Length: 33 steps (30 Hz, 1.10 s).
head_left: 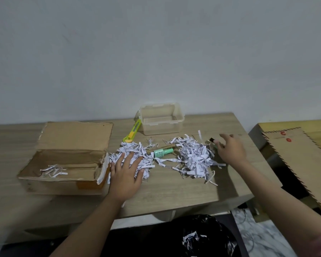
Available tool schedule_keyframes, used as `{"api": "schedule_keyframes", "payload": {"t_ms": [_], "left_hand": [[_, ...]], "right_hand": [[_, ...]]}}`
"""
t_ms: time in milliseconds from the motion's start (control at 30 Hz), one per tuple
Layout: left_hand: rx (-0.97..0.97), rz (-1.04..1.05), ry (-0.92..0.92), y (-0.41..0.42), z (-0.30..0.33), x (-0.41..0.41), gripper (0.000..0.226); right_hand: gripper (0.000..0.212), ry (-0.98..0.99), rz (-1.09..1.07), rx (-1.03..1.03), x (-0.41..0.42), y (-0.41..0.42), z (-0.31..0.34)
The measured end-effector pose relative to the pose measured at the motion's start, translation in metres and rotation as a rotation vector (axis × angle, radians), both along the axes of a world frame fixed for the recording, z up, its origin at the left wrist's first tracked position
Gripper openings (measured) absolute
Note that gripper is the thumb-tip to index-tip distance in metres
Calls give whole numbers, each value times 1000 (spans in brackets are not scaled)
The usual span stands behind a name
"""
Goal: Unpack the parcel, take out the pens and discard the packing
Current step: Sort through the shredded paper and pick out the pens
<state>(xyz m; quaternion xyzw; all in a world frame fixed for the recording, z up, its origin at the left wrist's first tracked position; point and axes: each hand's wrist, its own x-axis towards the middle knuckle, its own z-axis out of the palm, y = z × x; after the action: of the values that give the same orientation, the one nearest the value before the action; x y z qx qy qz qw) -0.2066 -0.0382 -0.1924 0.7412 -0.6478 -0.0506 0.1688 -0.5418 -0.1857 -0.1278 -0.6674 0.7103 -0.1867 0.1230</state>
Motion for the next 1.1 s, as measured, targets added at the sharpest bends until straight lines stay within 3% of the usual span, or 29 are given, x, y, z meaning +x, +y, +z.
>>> {"api": "schedule_keyframes", "payload": {"t_ms": [100,200,267,333,433,567,733,900,1100], "left_hand": [[8,-4,6,0,-1,-1,55],[3,-7,22,0,1,-1,54],[12,-10,29,0,2,-1,54],[18,-13,26,1,2,0,54],[21,-12,26,1,2,1,52],[23,-13,35,0,2,2,52],[20,-13,46,1,4,2,52],[37,-15,30,2,4,2,55],[25,0,15,-1,2,2,53]], "right_hand": [[35,-60,237,-199,42,16,20],[30,-89,586,-181,96,29,26],[30,46,768,-116,129,30,17],[37,285,818,-4,151,25,10],[45,468,805,110,167,14,10],[47,484,828,105,174,8,11],[43,245,721,-33,169,10,20],[46,-183,569,-98,132,13,52],[47,-261,249,-140,36,2,60]]}}
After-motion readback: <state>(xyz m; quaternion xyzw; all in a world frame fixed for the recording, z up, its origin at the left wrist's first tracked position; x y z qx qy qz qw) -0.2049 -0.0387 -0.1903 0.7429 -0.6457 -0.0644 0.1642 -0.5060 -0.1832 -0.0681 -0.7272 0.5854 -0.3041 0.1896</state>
